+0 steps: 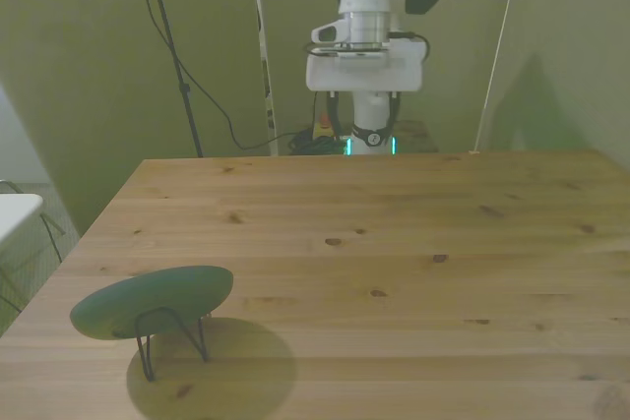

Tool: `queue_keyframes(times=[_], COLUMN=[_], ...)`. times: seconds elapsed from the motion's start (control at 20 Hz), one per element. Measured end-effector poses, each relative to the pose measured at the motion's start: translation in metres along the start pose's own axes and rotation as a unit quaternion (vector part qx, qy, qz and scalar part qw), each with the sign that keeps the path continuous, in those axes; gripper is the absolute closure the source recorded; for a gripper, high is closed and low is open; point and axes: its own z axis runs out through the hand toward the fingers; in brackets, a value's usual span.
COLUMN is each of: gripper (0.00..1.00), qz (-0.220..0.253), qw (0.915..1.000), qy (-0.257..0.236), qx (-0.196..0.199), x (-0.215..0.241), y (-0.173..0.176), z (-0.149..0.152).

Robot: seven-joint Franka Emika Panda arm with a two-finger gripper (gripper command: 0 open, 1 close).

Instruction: Unload the plate

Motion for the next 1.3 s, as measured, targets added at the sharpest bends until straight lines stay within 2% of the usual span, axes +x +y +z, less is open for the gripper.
queue_keyframes(times=[0.25,0.35,0.45,0.65,0.95,1.3], gripper=[0.00,0.00,0.00,0.00,0.00,0.00], qz=[0.067,0.074,0.049,0.058,0.082,0.064], qw=[0.9975,0.9970,0.9987,0.9976,0.9886,0.9822], qy=[0.021,0.021,0.009,0.035,0.094,0.123], qx=[-0.003,-0.011,-0.015,0.009,0.084,0.126], x=[0.107,0.130,0.124,0.139,0.189,0.210], y=[0.003,-0.002,-0.021,-0.031,-0.068,-0.099], z=[0.007,0.014,0.008,0.016,0.061,0.094])
